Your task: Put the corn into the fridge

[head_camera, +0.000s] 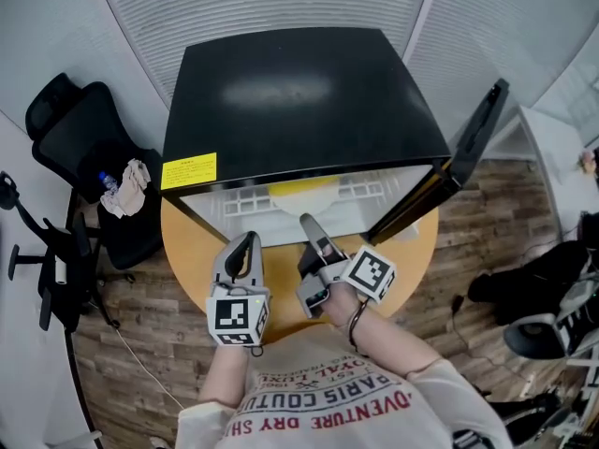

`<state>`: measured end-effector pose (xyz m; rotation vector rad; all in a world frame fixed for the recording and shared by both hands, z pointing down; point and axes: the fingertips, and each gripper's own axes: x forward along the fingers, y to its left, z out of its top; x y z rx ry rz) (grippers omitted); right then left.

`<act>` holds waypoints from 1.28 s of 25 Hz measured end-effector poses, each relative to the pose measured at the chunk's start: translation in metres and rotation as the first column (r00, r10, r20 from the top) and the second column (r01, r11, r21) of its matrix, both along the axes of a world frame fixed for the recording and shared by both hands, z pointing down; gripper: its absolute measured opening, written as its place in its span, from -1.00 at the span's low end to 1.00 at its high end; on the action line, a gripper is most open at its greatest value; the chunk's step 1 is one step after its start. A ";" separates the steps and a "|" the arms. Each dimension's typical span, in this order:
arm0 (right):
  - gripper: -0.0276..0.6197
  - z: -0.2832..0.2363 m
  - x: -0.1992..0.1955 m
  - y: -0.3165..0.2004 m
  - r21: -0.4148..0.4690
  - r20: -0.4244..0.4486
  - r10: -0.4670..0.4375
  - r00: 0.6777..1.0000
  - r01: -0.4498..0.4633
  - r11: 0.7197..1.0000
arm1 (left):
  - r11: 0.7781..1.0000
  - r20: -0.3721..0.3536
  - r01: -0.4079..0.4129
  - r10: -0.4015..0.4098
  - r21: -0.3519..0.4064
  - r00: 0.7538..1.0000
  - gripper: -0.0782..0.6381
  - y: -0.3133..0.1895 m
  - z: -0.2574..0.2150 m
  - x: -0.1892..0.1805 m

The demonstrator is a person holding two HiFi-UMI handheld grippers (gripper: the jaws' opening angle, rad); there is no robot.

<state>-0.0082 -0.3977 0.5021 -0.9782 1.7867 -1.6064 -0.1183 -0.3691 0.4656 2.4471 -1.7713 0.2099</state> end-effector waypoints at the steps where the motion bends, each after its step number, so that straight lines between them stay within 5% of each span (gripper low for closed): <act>1: -0.26 0.000 0.000 0.005 -0.003 -0.003 -0.007 1.000 0.007 1.000 | 1.000 -0.006 -0.003 0.003 0.001 1.000 -0.70 0.002 -0.001 0.001; 6: -0.75 0.003 0.002 0.026 0.006 -0.086 -0.046 0.995 0.046 0.999 | 1.000 -0.032 -0.022 0.022 -0.002 0.999 -0.70 0.013 -0.003 0.006; 10: -0.82 -0.015 0.000 0.038 0.119 -0.151 -0.067 0.986 0.086 0.989 | 0.999 -0.036 -0.043 0.044 0.007 0.998 -0.70 0.021 -0.006 0.012; 14: -0.82 -0.037 0.001 0.048 0.279 -0.339 -0.057 0.939 0.158 0.947 | 0.998 -0.039 -0.067 0.067 0.013 0.997 -0.70 0.031 -0.010 0.018; 17: -0.82 -0.049 0.007 0.053 0.392 -0.539 0.024 0.842 0.226 0.892 | 0.997 -0.051 -0.081 0.082 0.018 0.995 -0.70 0.036 -0.011 0.020; 21: -0.82 -0.062 0.015 0.056 0.490 -0.732 0.182 0.656 0.323 0.809 | 0.996 -0.063 -0.093 0.094 0.019 0.994 -0.70 0.040 -0.012 0.022; 29: -0.82 -0.070 0.013 0.065 0.546 -0.834 0.383 0.397 0.492 0.678 | 0.994 -0.071 -0.108 0.109 0.025 0.991 -0.70 0.047 -0.012 0.024; 32: -0.82 -0.068 0.014 0.067 0.550 -0.835 0.427 0.346 0.523 0.652 | 0.994 -0.072 -0.099 0.103 0.053 0.992 -0.70 0.048 -0.017 0.022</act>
